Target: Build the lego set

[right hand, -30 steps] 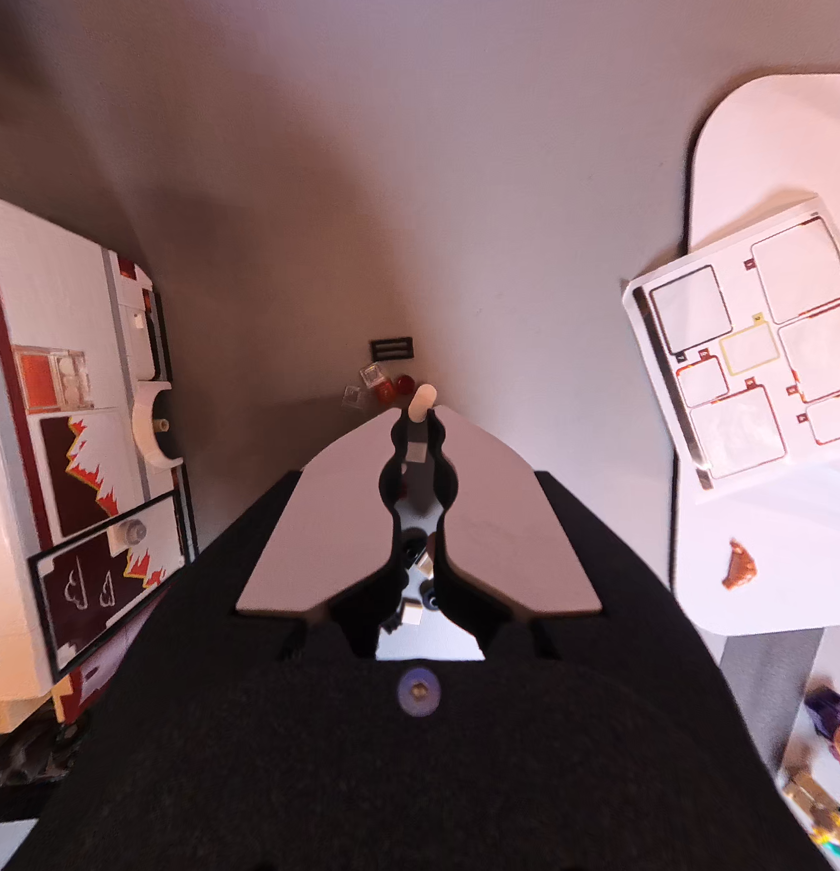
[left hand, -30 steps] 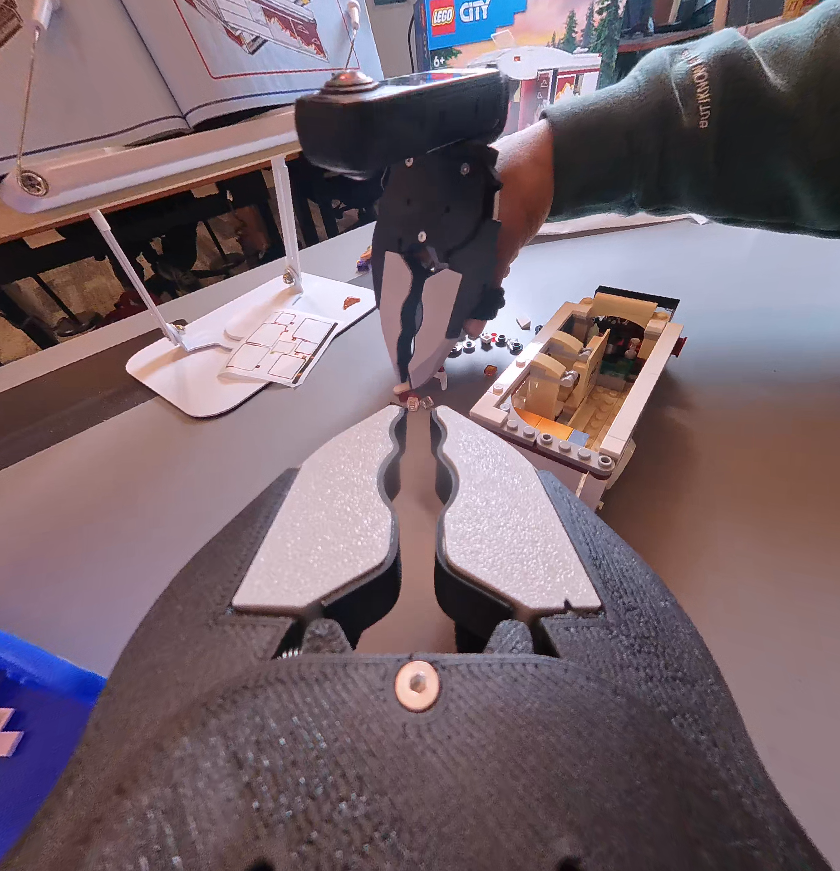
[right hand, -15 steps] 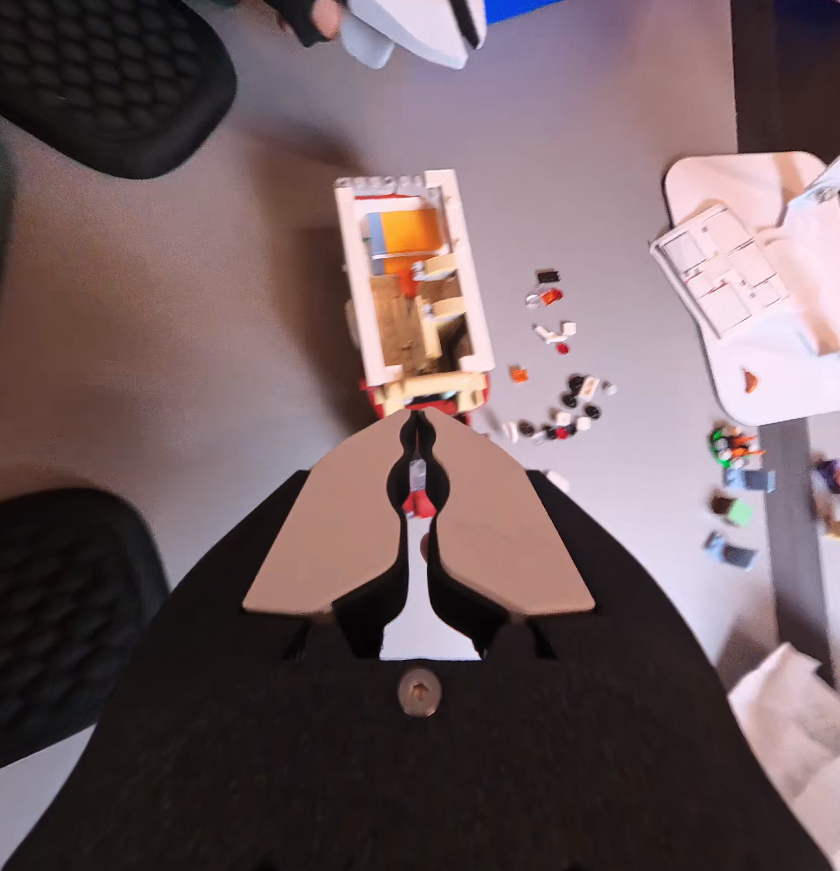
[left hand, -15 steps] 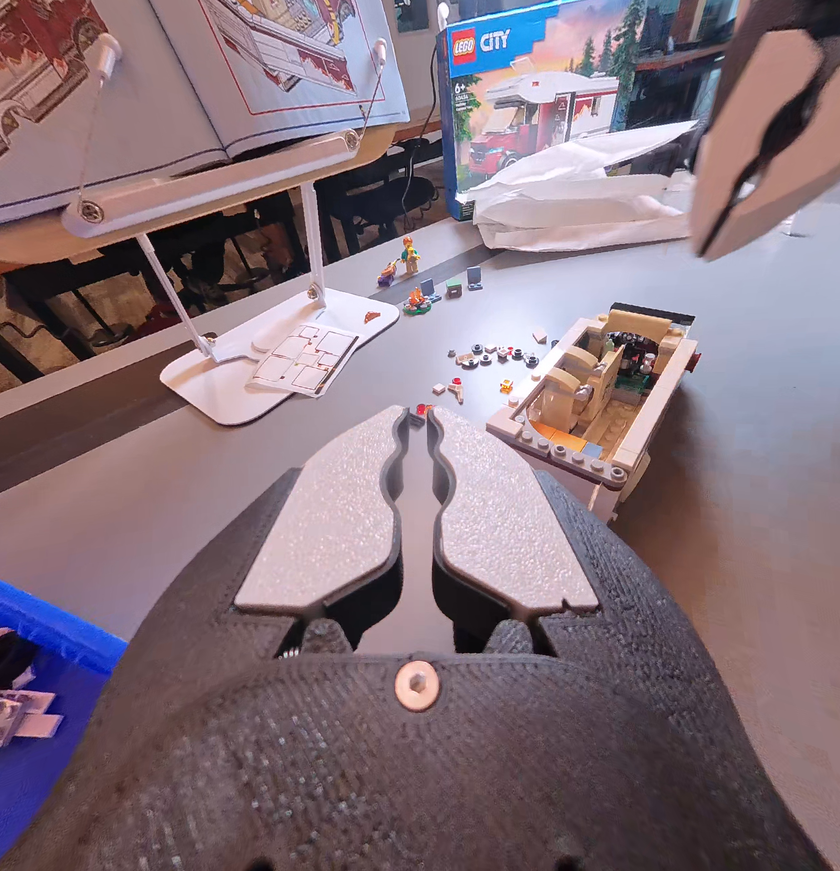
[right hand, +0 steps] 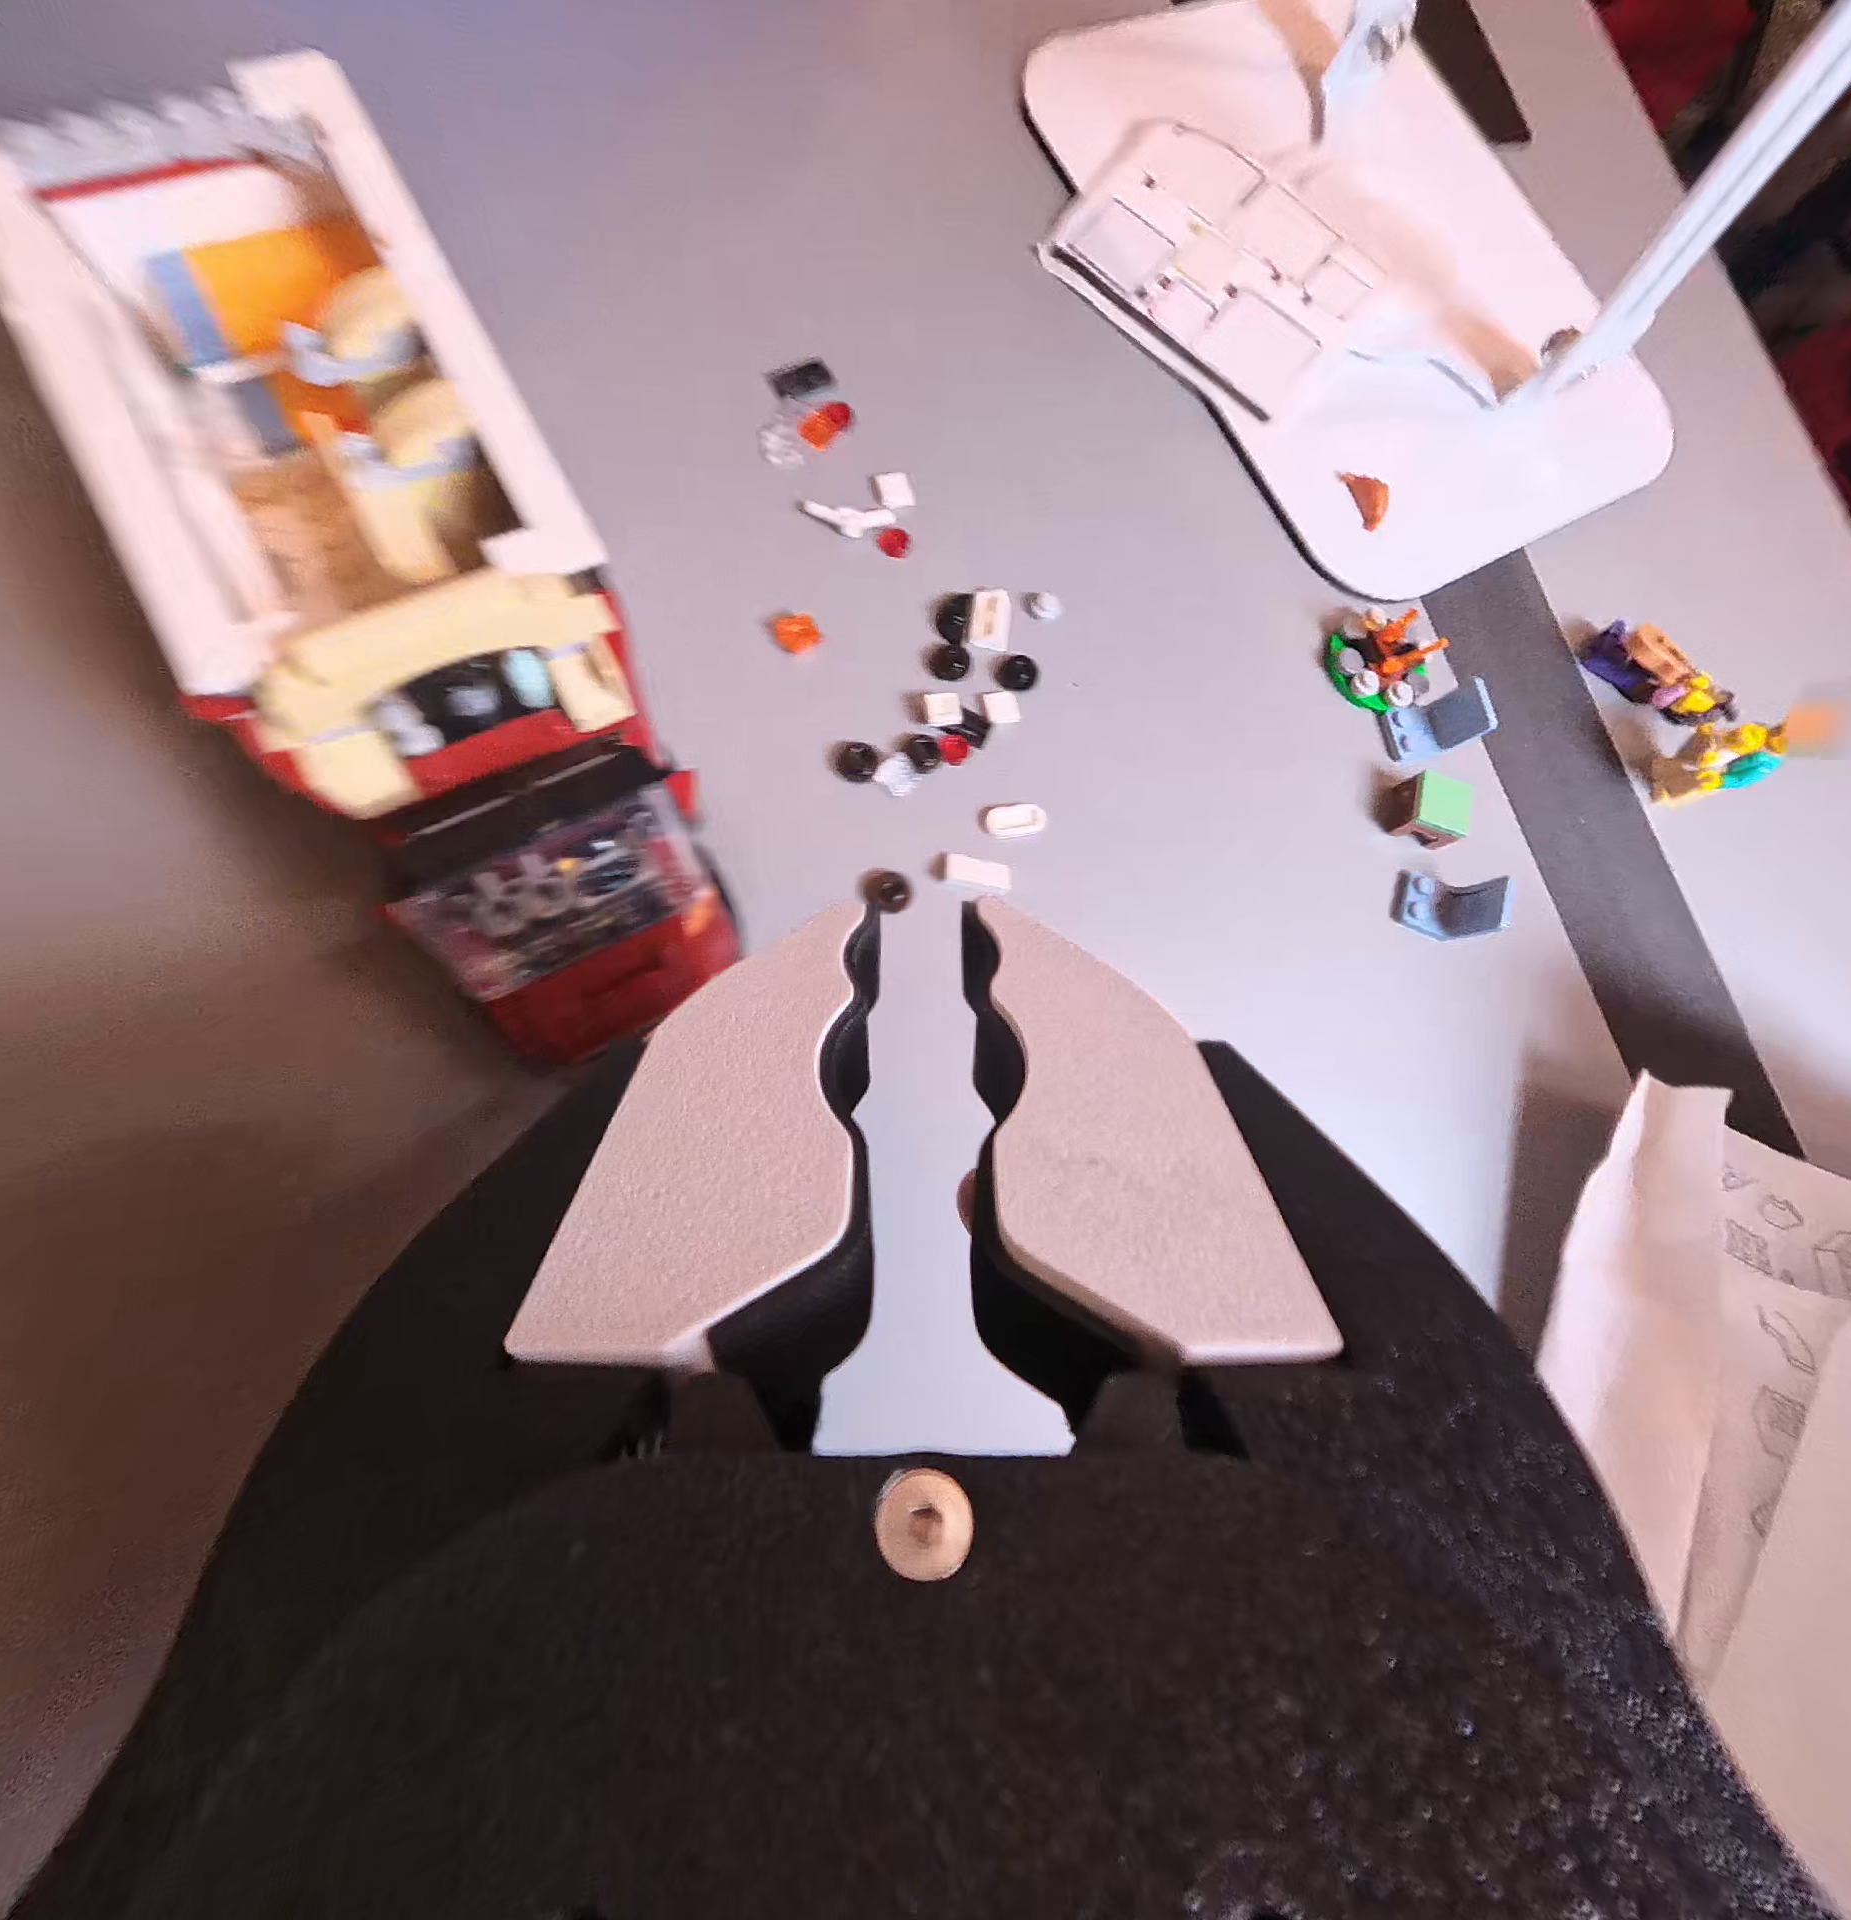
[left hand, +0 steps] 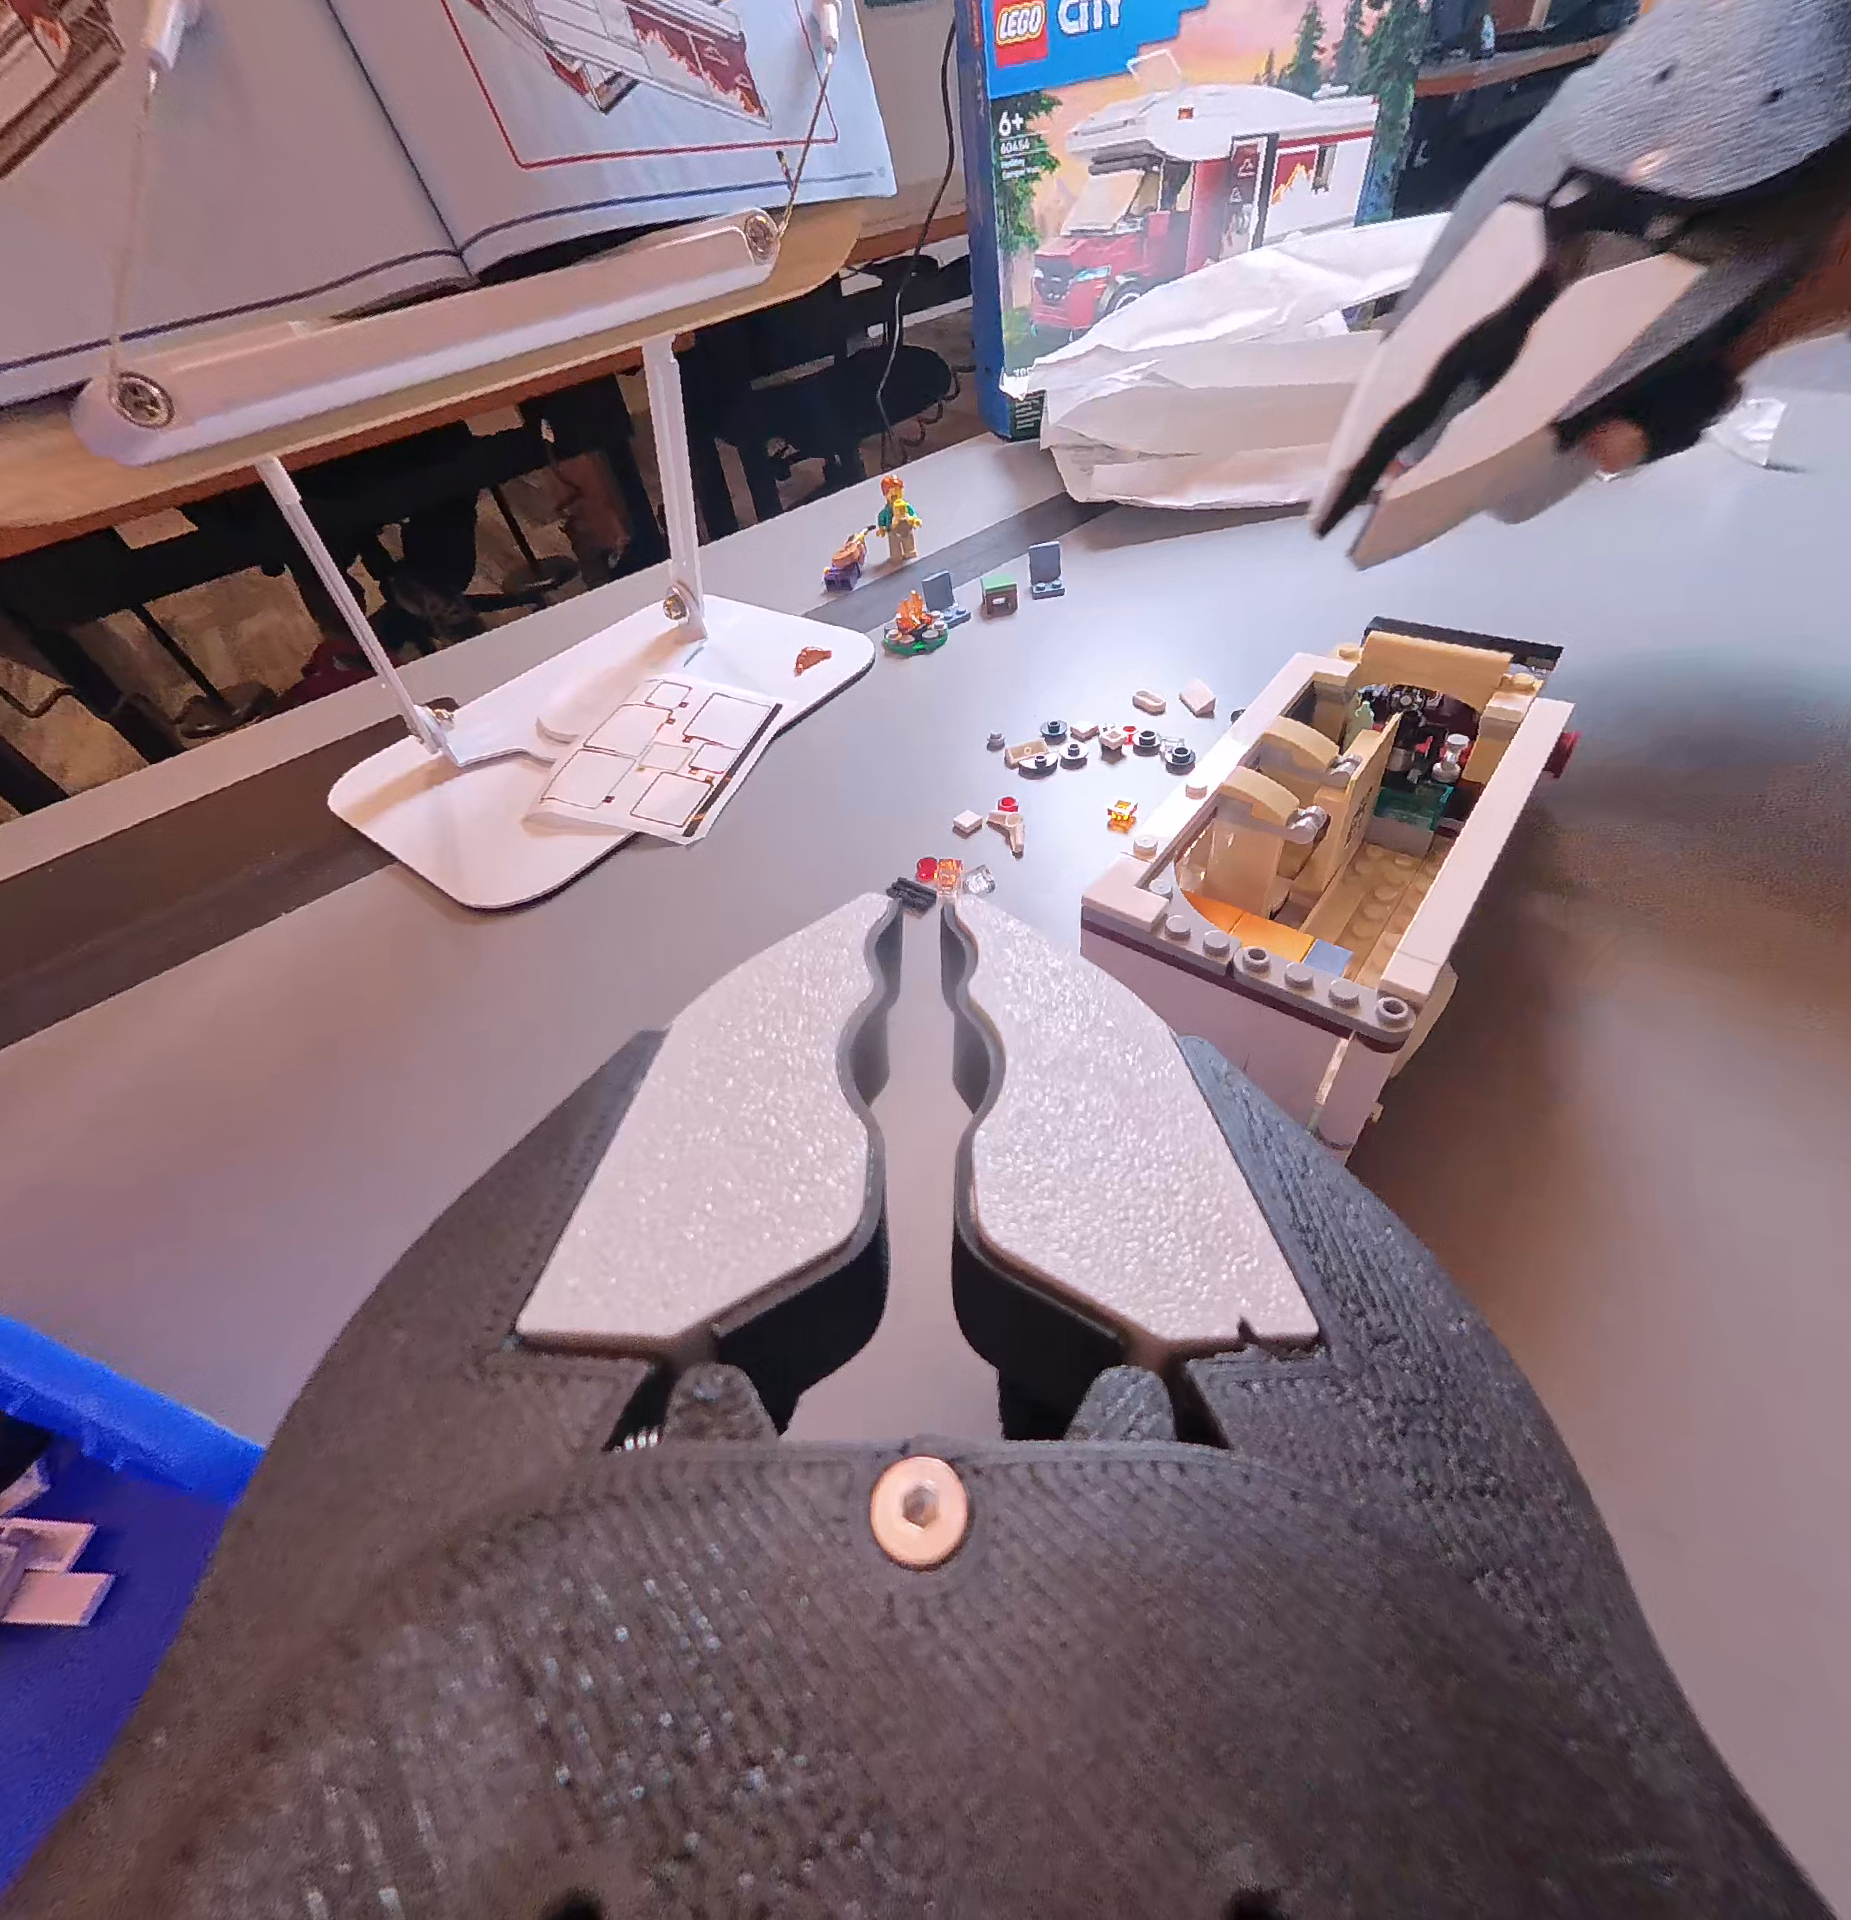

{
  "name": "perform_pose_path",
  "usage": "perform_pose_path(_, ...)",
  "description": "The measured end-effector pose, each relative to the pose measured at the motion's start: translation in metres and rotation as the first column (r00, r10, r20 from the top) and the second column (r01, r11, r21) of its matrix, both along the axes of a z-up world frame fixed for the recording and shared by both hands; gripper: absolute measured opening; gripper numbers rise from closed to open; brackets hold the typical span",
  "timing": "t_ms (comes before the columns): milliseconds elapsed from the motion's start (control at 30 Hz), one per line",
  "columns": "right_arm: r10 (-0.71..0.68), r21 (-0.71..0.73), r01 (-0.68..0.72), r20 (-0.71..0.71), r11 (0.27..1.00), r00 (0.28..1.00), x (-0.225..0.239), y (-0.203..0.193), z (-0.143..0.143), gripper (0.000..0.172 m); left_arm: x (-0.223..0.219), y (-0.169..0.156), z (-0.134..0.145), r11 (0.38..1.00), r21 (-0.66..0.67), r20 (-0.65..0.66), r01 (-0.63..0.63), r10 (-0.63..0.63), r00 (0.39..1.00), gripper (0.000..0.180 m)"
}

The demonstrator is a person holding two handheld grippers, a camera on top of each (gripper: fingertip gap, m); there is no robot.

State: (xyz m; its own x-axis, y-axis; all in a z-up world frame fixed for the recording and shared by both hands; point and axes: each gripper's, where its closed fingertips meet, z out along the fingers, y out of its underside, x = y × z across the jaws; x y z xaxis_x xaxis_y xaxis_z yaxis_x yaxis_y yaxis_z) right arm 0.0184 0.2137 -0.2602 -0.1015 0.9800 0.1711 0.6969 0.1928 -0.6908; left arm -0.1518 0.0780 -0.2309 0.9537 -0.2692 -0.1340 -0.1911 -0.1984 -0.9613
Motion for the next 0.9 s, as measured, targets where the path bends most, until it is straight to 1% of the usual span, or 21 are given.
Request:
perform_pose_path(67,-0.018,-0.03,0.019,0.039,0.999,0.999,-0.013,0.016,-0.016,0.019,0.0,0.0,-0.002,1.0,-0.005,-0.006,0.002,-0.002,1.0,0.007)
perform_pose_path(167,-0.001,-0.1,0.011,0.108,0.995,0.994,-0.031,0.025,-0.037,0.024,-0.001,0.0,-0.002,1.0,-0.008,-0.009,-0.001,0.001,1.0,0.007)
perform_pose_path(300,0.037,-0.157,-0.009,0.175,0.988,0.984,-0.043,0.027,-0.051,0.025,-0.005,0.001,-0.003,1.0,-0.012,-0.002,-0.004,0.004,1.0,0.007)
perform_pose_path(367,0.054,-0.161,-0.018,0.223,0.987,0.973,-0.043,0.027,-0.057,0.024,-0.004,0.001,-0.004,1.0,-0.017,-0.002,0.0,0.0,1.0,0.007)
perform_pose_path(467,0.072,-0.161,-0.032,0.246,0.986,0.967,-0.046,0.026,-0.058,0.015,-0.002,0.001,-0.006,1.0,-0.022,-0.009,0.01,-0.011,1.0,0.007)
perform_pose_path(533,0.08,-0.15,-0.043,0.252,0.988,0.964,-0.045,0.025,-0.057,0.015,0.0,0.0,-0.006,1.0,-0.021,-0.015,0.015,-0.015,1.0,0.007)
perform_pose_path(600,0.08,-0.138,-0.051,0.209,0.989,0.975,-0.045,0.023,-0.049,0.015,0.0,0.0,-0.004,1.0,-0.014,-0.022,0.016,-0.016,1.0,0.007)
perform_pose_path(633,0.082,-0.149,-0.058,0.158,0.987,0.984,-0.044,0.018,-0.037,0.015,0.001,-0.001,-0.003,1.0,-0.01,-0.024,0.017,-0.017,1.0,0.007)
perform_pose_path(700,0.098,-0.18,-0.093,0.018,0.979,0.995,-0.041,-0.001,-0.003,0.015,0.003,-0.002,-0.001,1.0,-0.004,-0.031,0.022,-0.022,0.999,0.007)
perform_pose_path(767,0.152,-0.259,-0.178,-0.117,0.949,0.981,-0.029,-0.04,0.033,0.015,0.005,-0.002,0.0,1.0,0.002,-0.041,0.03,-0.03,0.999,0.007)
perform_pose_path(800,0.188,-0.316,-0.231,-0.162,0.92,0.969,-0.019,-0.064,0.044,0.015,0.007,-0.002,0.0,0.999,0.002,-0.044,0.036,-0.036,0.998,0.007)
perform_pose_path(833,0.229,-0.373,-0.278,-0.173,0.885,0.958,-0.008,-0.089,0.048,0.015,0.009,-0.003,0.0,0.999,0.002,-0.046,0.043,-0.043,0.998,0.007)
perform_pose_path(867,0.267,-0.406,-0.305,-0.15,0.861,0.952,0.004,-0.111,0.043,0.015,0.011,-0.003,-0.001,0.999,0.0,-0.048,0.051,-0.051,0.998,0.007)
perform_pose_path(900,0.291,-0.405,-0.309,-0.107,0.861,0.951,0.014,-0.126,0.031,0.015,0.013,-0.003,-0.002,0.998,-0.002,-0.053,0.058,-0.058,0.997,0.007)
